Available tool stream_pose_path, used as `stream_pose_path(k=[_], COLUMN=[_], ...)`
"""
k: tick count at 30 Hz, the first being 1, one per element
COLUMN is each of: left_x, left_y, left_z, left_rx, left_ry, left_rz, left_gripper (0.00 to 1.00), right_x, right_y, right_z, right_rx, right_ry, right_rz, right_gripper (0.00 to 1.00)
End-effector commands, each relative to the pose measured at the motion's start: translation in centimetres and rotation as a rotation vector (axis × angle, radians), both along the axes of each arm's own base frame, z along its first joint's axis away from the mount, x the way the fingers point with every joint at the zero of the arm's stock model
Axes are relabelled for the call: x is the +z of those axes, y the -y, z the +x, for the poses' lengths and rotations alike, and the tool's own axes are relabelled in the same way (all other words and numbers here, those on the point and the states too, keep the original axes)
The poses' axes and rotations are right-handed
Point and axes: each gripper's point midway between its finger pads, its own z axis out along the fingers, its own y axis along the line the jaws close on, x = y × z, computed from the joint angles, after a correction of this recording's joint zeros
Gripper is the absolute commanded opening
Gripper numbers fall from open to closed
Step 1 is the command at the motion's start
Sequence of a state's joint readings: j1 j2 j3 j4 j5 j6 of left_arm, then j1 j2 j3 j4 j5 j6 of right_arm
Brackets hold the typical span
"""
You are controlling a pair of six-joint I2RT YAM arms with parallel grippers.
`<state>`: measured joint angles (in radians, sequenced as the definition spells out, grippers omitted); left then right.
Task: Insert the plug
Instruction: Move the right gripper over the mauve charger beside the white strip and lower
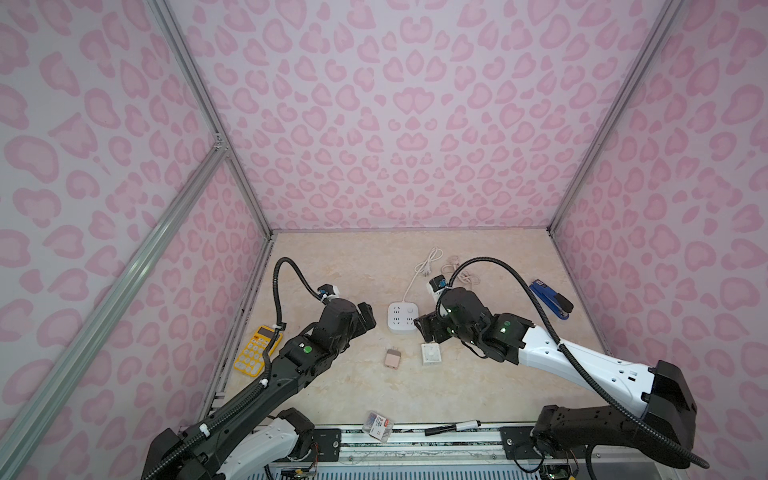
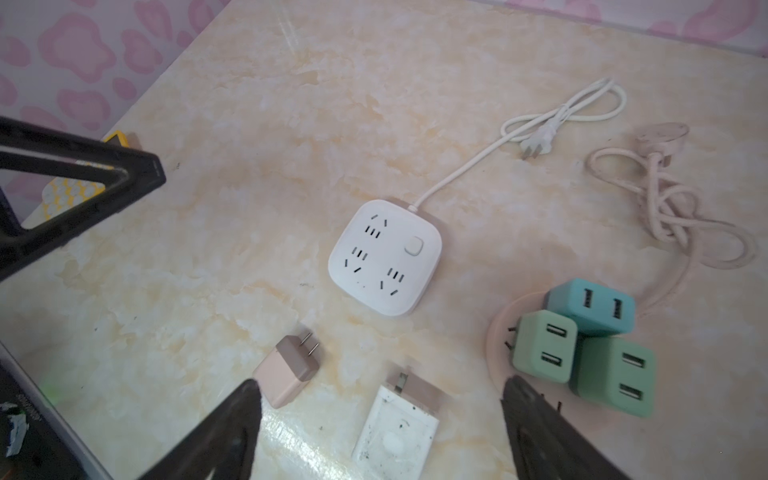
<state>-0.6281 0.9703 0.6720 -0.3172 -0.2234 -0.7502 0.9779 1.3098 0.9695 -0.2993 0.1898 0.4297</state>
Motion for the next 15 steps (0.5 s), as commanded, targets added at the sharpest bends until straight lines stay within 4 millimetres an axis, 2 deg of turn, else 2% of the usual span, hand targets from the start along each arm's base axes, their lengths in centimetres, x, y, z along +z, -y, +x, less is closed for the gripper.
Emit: stream_pose_path(k=[1,3,5,10,15], left_x=[0.5,0.7,0.7,0.8,1.0], left_y=[-1.4,-1.2,-1.2,-1.4,-2.1], left_z=[-0.1,-0.3,-0.5,-0.9,-1.1], left_rx=[0.044,0.035,0.027,0.018,0.035], left_ry=[-0.004,-0.003,0.0,0.003,-0.005], left_rz=[0.053,0.045,0.036,0.025,0.028], left_gripper=[0.99,0.99,0.99,0.99,0.99], right_x=[-0.9,-1.3,-2.0,-3.8,-5.8], right_y=[-1.5,-2.4,-2.8,-2.4,-3.0], right_z=[-0.2,-0.5,-0.7,-0.5,-0.9], right_rx=[-0.022,-0.021,-0.031,-0.103,-0.118], right_ry=[-0.053,-0.076,-0.069,-0.122,-0.181], right_rz=[0.069,0.083,0.054,-0.094,-0.124], right_gripper=[0.79,0.65,0.6,0.63,0.71])
